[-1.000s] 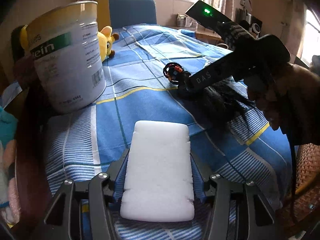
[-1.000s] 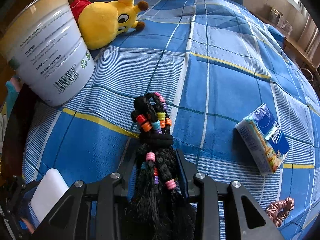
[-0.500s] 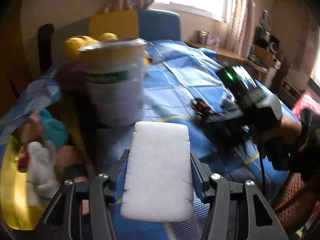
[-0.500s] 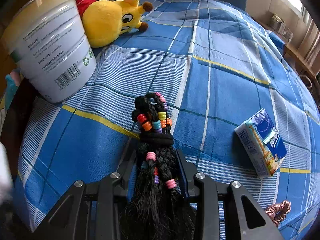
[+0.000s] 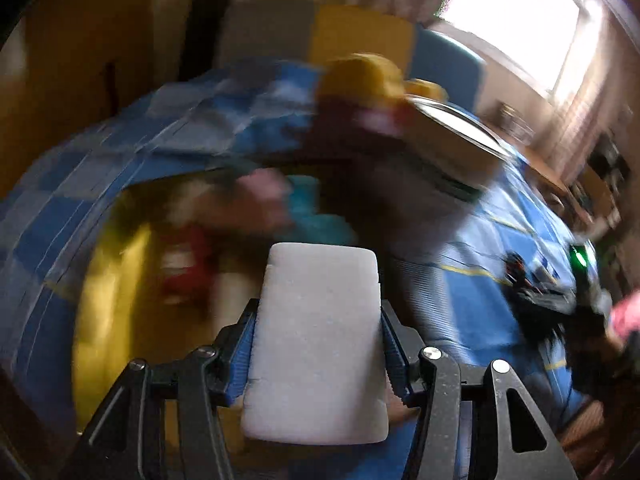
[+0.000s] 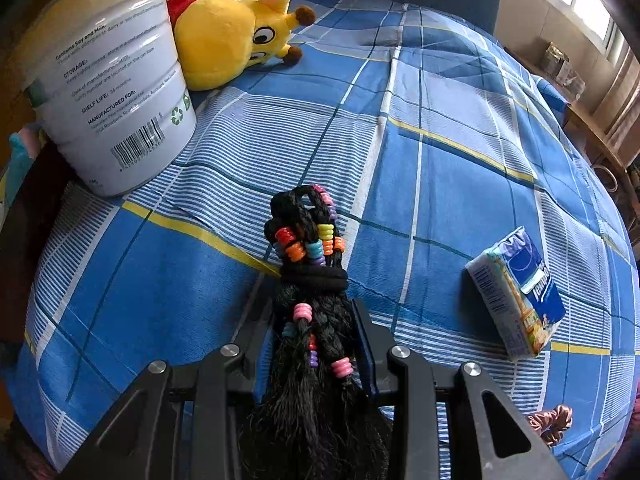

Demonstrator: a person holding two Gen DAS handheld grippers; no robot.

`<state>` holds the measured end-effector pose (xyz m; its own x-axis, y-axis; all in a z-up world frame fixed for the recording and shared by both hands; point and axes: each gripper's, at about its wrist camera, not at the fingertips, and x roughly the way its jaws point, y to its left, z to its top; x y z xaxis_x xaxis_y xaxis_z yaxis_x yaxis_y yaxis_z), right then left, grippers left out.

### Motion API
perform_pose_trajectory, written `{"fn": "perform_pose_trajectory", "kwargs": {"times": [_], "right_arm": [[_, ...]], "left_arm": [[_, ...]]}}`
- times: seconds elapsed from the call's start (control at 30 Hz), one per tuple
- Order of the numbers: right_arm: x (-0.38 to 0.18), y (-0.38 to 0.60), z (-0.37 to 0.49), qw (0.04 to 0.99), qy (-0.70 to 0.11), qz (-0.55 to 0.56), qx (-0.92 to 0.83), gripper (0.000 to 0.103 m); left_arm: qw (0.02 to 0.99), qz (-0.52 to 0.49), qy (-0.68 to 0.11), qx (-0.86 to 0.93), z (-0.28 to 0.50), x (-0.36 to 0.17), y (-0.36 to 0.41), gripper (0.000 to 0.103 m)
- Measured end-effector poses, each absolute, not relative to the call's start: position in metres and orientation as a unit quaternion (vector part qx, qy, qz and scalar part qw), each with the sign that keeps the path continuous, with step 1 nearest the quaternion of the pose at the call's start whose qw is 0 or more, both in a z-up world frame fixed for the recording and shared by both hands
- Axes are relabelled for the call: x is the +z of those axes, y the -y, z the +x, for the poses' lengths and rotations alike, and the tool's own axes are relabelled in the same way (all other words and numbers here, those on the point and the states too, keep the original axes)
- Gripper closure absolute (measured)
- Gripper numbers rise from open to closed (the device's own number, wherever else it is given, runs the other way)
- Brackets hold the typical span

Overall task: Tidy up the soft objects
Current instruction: 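Carry the white sponge into the gold tray and open left gripper while right holds the hair extension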

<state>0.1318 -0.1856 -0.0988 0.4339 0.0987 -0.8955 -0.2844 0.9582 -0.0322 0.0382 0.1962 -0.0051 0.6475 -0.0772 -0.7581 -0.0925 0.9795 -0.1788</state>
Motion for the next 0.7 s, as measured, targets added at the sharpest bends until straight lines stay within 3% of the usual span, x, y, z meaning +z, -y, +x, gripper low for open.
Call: {"fn": "perform_pose_trajectory", "kwargs": {"times": [0.17,0.43,0.7], "right_arm": [[-0.099,0.182,0.131,0.842,-0.519,-0.098,0.111,0.069],[-0.098,0.182,0.131,0.842,-0.518,-0.101,0.11,0.069],[-0.099,0.18,0.131,0.842,-0.518,-0.101,0.109,0.069]], "left_arm": [[0.882,-0.133,-0.45,0.054,0.062,-0.015,-0.269,0.047],[0.864,-0.127,-0.479,0.088,0.112,-0.045,-0.297,0.046],[0.865,-0.112,-0.473,0.125,0.127,-0.049,-0.309,0.029]]}}
